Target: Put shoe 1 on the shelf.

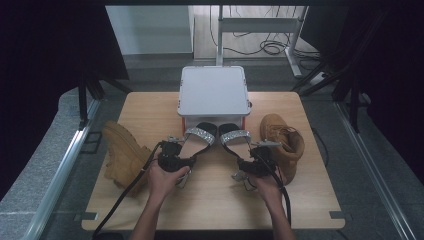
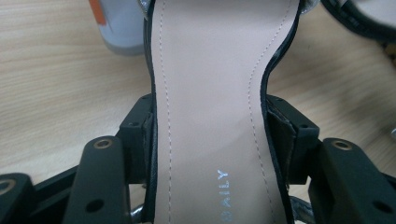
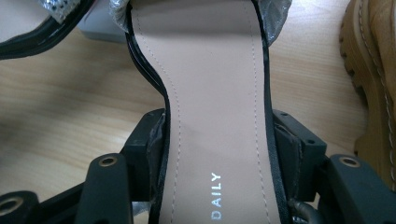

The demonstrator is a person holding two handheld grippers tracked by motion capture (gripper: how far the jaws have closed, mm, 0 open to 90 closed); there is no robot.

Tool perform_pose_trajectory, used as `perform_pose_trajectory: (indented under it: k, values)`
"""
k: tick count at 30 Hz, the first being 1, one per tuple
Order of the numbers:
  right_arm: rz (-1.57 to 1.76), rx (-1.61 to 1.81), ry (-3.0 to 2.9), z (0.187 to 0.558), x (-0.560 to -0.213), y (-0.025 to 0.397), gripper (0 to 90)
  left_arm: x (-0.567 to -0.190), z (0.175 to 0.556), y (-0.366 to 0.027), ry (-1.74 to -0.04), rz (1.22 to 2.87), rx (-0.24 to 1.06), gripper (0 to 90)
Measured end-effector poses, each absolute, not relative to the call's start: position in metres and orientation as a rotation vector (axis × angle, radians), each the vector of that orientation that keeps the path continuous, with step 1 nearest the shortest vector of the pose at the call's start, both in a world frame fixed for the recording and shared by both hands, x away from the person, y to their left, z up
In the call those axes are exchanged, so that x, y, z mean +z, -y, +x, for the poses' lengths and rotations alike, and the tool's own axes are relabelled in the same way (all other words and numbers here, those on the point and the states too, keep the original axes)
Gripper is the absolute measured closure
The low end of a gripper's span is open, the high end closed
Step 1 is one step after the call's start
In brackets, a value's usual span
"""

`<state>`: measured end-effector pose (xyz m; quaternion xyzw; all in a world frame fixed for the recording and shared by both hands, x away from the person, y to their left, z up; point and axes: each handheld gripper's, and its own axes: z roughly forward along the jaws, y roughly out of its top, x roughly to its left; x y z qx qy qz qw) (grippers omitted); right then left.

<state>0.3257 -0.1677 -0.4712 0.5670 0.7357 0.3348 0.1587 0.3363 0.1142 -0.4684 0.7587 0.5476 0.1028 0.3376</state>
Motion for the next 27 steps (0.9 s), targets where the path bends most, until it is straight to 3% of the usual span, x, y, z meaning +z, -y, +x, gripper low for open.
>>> perform_pose_trajectory:
  k: [27]
  values:
    - [1.775, 0.924, -1.995, 0.392, -0.479, 0.140, 41.7, -0.495, 0.400, -0.107, -1.600, 1.845, 0.288, 42.0]
